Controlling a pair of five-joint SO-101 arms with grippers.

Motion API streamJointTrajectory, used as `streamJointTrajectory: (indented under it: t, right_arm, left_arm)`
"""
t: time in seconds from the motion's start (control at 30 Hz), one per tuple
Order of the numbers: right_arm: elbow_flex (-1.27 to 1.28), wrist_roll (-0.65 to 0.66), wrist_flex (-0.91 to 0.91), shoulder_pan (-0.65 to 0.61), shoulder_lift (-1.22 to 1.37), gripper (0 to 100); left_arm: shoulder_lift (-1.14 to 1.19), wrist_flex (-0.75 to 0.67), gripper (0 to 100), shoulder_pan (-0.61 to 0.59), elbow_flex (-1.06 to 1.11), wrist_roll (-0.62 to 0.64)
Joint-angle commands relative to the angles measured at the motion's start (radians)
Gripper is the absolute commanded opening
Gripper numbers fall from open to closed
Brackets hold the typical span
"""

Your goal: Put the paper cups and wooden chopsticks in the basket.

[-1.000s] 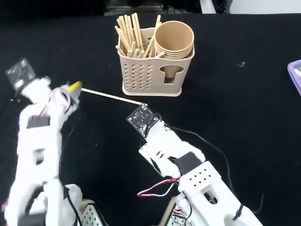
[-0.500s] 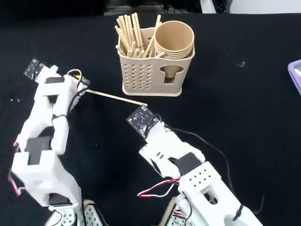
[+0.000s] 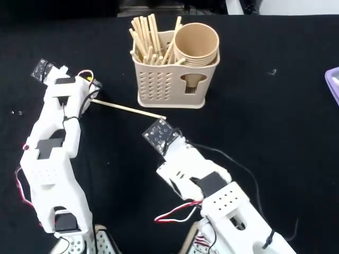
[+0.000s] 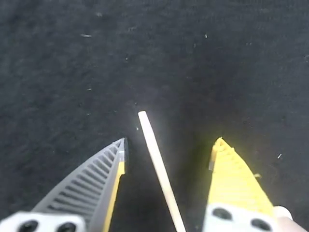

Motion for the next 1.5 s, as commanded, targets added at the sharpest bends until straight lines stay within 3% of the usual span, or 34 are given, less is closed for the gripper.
streamJointTrajectory:
  t: [0.0,0.23,0.43,0.57,0.8,0.93,1.13,1.47]
  right_arm:
    - [-0.01,-0.008,-0.02,-0.014,-0.025,25.1]
    - [-0.01,-0.008,-0.02,-0.012,-0.025,25.1]
    - [-0.008,-0.008,-0.02,-0.012,-0.025,25.1]
    - [-0.008,-0.008,-0.018,-0.012,-0.025,25.1]
    - [-0.008,-0.008,-0.018,-0.012,-0.025,25.1]
    - [-0.008,-0.008,-0.018,-0.012,-0.025,25.1]
    - [-0.008,-0.008,-0.018,-0.012,-0.025,25.1]
    - [-0.008,-0.008,-0.02,-0.012,-0.025,25.1]
  left_arm:
    - [0.011,0.098,21,0.012,-0.059,0.002]
    - [0.02,0.155,3,0.005,-0.051,-0.008]
    - [0.011,0.169,3,0.004,-0.025,-0.011]
    - [0.009,0.275,3,0.005,-0.102,-0.041]
    - [0.018,0.537,3,0.01,-0.323,-0.393]
    - [0.031,0.577,4,0.013,-0.331,-0.531]
    - [0.048,0.583,22,0.015,-0.262,-0.554]
    - [-0.011,0.692,17,0.113,-0.073,-0.591]
